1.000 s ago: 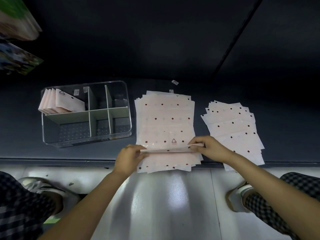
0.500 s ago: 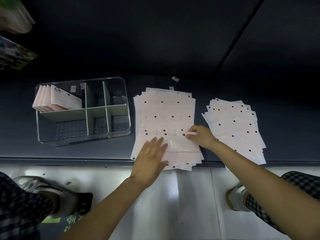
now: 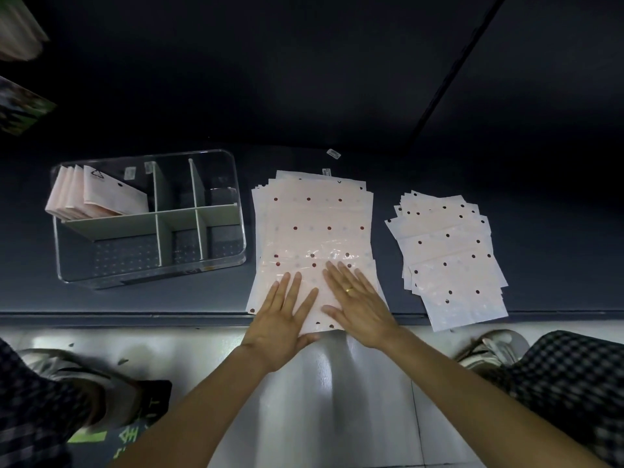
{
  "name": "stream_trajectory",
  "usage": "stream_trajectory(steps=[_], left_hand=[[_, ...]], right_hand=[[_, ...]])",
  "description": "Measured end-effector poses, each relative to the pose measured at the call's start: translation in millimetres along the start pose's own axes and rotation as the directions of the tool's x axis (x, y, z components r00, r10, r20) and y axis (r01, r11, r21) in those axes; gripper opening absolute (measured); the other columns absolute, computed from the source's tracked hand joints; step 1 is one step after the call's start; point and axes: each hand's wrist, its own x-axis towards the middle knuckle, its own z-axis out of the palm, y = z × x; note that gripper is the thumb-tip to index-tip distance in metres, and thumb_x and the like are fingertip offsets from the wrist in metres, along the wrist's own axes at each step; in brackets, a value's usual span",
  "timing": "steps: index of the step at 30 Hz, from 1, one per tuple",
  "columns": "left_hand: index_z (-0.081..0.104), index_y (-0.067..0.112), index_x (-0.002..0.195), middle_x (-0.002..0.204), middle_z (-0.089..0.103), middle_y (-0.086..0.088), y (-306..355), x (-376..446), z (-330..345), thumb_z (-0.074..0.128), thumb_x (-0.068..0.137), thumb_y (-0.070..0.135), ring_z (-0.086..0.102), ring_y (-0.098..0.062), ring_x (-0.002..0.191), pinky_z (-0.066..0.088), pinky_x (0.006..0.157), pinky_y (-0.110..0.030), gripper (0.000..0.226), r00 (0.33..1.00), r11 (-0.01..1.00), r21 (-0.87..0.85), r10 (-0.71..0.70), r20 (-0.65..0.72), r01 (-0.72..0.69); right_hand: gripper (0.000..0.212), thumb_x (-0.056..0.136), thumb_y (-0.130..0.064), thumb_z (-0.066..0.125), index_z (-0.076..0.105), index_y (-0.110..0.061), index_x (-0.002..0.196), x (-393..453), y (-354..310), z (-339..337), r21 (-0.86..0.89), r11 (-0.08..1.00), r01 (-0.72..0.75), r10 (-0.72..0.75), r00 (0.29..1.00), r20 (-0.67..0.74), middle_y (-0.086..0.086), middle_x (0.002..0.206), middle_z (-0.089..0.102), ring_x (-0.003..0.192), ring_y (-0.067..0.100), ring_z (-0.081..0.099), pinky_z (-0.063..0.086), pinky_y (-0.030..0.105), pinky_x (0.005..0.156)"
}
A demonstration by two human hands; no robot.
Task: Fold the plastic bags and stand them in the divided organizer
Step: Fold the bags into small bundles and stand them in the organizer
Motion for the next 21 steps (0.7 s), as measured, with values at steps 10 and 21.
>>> stream_trajectory(steps=[10,21], left_hand=[[0.011,0.023,0.15,0.155,-0.02,-0.014,-12,1,-8,0.021,0.089,0.068,-0.033,-0.027,0.136,-0.023,0.112,-0.036,0.076,0.998,0.991,-0.115,0.07,-0.003,-0.069],[0.039,0.018,0.139,0.151,0.031,-0.003,9,-1,-25,0.042,0.097,0.043,0.031,-0.021,0.135,0.021,0.111,-0.032,0.049,0.976,0.988,-0.153,0.001,-0.217,-0.035]], right_hand=[[0.062,0.048,-0.007,0.089,0.072,-0.008,0.107,-29,40,-40,-0.249,0.967,0.062,-0.117,0.969,-0.216,0.011,0.104,0.071,0.088,0.024,0.071,0.059,0.033,0.07],[0.034,0.038,-0.008,0.083,0.071,-0.018,0.068,-32,16,-56,-0.432,0.874,0.221,-0.301,0.945,-0.125,-0.006,0.058,0.06,0.053,0.013,0.057,0.046,0.019,0.048]])
